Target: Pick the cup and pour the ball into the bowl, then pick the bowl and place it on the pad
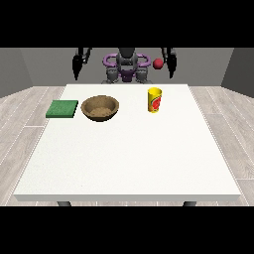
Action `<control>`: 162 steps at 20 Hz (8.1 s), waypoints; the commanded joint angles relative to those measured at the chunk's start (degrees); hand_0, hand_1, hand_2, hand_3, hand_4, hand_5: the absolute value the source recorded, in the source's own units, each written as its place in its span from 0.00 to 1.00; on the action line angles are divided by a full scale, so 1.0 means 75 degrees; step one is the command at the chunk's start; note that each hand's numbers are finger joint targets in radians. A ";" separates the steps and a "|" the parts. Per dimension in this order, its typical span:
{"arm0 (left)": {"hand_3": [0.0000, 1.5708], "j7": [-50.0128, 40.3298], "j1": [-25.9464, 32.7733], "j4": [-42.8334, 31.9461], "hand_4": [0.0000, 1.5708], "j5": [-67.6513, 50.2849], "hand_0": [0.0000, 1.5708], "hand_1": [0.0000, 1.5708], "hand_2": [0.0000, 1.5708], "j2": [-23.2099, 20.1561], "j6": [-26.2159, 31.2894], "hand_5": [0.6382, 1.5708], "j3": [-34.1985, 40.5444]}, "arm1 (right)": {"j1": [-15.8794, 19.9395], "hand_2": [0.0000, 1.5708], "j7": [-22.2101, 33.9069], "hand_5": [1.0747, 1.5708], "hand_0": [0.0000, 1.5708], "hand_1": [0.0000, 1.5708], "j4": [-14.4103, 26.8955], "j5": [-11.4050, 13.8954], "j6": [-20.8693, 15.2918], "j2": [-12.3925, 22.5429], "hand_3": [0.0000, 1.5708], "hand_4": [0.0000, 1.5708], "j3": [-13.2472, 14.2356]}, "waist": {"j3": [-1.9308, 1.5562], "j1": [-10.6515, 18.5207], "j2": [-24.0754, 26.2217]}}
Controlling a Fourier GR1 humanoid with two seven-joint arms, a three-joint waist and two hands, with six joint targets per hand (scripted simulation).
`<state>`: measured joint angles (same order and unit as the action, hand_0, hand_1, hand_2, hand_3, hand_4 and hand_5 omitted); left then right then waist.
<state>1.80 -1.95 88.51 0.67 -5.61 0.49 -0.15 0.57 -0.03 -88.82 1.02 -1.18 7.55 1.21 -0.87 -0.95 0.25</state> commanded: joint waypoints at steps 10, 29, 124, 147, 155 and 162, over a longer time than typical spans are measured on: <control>0.00 -0.3350 0.0212 0.1834 0.00 -0.0941 0.00 0.00 0.00 0.0723 -0.1086 0.96 -0.1468 | -0.0092 0.00 0.1738 0.98 0.00 0.00 -0.0809 -0.1311 0.0210 0.0195 0.00 0.39 0.0793 | 0.0107 0.0293 0.2645; 0.00 -0.0482 -0.1273 0.1071 0.00 -0.0171 0.00 0.00 0.00 0.0190 -0.1062 0.90 -0.0044 | 0.0526 0.00 -0.0351 1.00 0.00 0.00 -0.0719 -0.1446 0.1009 0.0240 0.00 0.17 0.1041 | 0.0115 -0.0321 -0.0729; 1.00 -0.2988 -0.7381 -0.6716 0.81 1.2971 0.97 0.97 1.00 0.0482 0.0154 0.93 -0.5661 | 0.2353 0.00 0.0191 1.00 0.00 0.00 0.2919 -0.3205 0.2571 0.2088 0.19 0.30 0.2765 | 0.0115 -0.0490 0.0448; 0.00 -0.1004 -0.3359 -0.3238 0.54 0.4341 0.00 0.00 0.00 0.0737 -0.3749 0.92 -0.1848 | 0.2927 0.00 0.0249 0.99 0.00 0.00 0.2392 -0.3029 0.1347 0.1490 0.07 0.38 0.2685 | 0.0311 0.0788 -0.1028; 0.00 0.1904 -0.1763 -0.1808 0.58 0.1019 0.00 0.00 0.00 0.0746 -0.2309 0.87 -0.2194 | 0.2517 0.00 -0.0688 0.99 0.00 0.00 0.2466 -0.2609 0.0782 0.1021 0.00 0.33 0.2729 | 0.0134 0.1462 -0.1581; 0.00 0.2519 -0.1149 -0.1435 0.58 0.0976 0.00 0.00 0.00 0.0566 -0.1694 0.87 -0.2369 | 0.3047 0.00 -0.1891 1.00 0.00 0.00 0.4088 -0.2191 0.0518 0.0830 0.00 0.33 0.2657 | 0.0113 0.1780 -0.1691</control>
<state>16.93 -14.85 75.61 9.46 -0.61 -14.87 -17.48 23.32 -8.96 -63.70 -17.02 2.87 14.49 21.37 0.09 11.39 -12.80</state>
